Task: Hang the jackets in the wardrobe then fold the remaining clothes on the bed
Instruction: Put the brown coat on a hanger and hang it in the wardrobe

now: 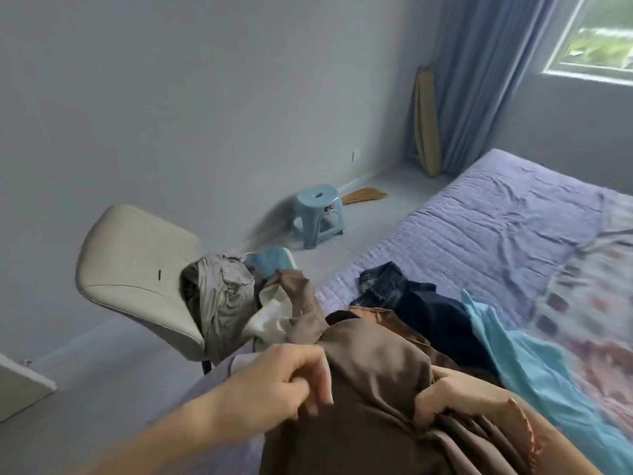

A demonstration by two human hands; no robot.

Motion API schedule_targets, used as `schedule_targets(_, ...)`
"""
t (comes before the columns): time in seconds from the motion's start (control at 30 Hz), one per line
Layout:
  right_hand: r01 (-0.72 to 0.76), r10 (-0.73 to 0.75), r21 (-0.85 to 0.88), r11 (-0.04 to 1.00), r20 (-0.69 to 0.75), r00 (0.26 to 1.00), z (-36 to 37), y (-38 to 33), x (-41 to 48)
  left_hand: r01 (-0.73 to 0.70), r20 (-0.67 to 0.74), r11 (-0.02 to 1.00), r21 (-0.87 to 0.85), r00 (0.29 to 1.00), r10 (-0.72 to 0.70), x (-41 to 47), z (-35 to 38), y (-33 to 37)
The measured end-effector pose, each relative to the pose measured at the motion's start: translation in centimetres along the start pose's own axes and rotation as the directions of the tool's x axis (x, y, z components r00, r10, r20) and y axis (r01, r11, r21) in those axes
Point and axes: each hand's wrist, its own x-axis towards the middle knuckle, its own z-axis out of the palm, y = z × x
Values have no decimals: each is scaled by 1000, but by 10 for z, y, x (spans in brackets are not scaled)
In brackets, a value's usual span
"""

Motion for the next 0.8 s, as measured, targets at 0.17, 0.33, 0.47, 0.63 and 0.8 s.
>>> schedule_targets(0.17, -8, 9, -116, 993, 7, 1000, -20, 63, -100, -225, 73, 575, 787, 958, 276, 38, 85, -65)
schedule_targets(0.33, -112, 169, -389, 914, 116, 979, -20, 145, -195, -590, 435, 446, 673, 804, 407, 55, 184, 5)
schedule_targets(0.47, -322, 302, -346, 881, -112, 947, -60, 222, -215, -607, 732, 595, 527, 679, 45, 7, 254, 34)
schedule_targets(0.63, -541, 168, -537, 648, -592, 788, -96, 284, -172, -259, 518, 710, 655, 838, -172, 12, 288, 39)
schedule_targets(0.8, -457, 21, -454, 765, -691, 722, -87, 301, -89, -43, 346, 705, 708, 891, -293, 60, 274, 7)
